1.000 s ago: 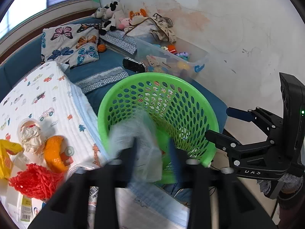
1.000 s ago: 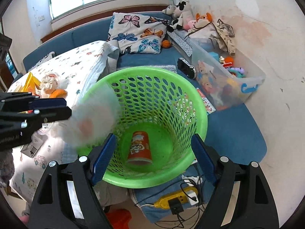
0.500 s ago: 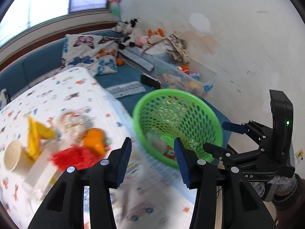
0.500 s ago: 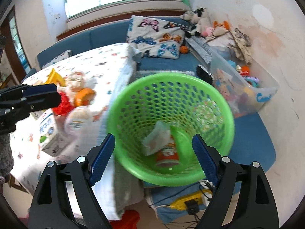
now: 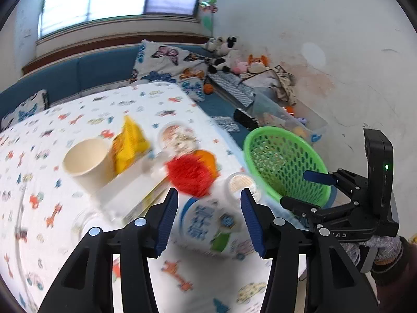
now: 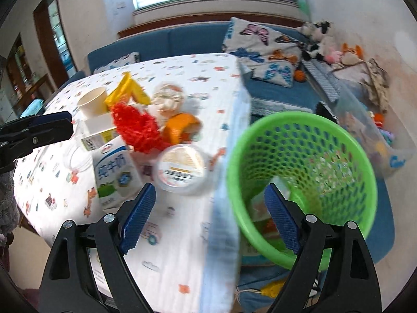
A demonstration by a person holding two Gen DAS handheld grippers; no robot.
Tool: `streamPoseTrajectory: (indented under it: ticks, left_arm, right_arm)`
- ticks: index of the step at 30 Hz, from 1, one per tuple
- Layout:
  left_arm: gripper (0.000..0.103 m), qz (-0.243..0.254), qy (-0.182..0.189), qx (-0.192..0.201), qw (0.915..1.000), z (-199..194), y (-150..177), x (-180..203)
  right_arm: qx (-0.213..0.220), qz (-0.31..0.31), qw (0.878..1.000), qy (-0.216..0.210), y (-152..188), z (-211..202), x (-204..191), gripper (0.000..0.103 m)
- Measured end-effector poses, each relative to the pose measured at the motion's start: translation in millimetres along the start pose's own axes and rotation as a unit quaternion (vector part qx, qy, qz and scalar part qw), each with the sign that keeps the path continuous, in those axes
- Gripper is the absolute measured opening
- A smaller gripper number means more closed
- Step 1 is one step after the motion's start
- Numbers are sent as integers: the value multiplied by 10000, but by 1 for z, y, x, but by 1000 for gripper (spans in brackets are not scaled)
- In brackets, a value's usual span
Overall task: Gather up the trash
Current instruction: 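Grasp the round sealed dessert cup with the right gripper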
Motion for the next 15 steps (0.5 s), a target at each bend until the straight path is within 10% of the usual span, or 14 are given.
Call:
streamPoseTrajectory:
  ticks: [15]
  left_arm:
    - [49,-411,-262,-229,9986,-1,30,-39]
  right_arm:
    - [-429,-486,9976,-235,-11,57,-16,85]
Point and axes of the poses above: each gripper's, at about its wrist camera, not at the fingertips, and z roughly the way its jaws point, x to its right, y to its underside, the point moved 7 cm from there along z, roughly the way its jaws point, and after that the axes turned 13 degrees about -z, right-handed, at the moved point
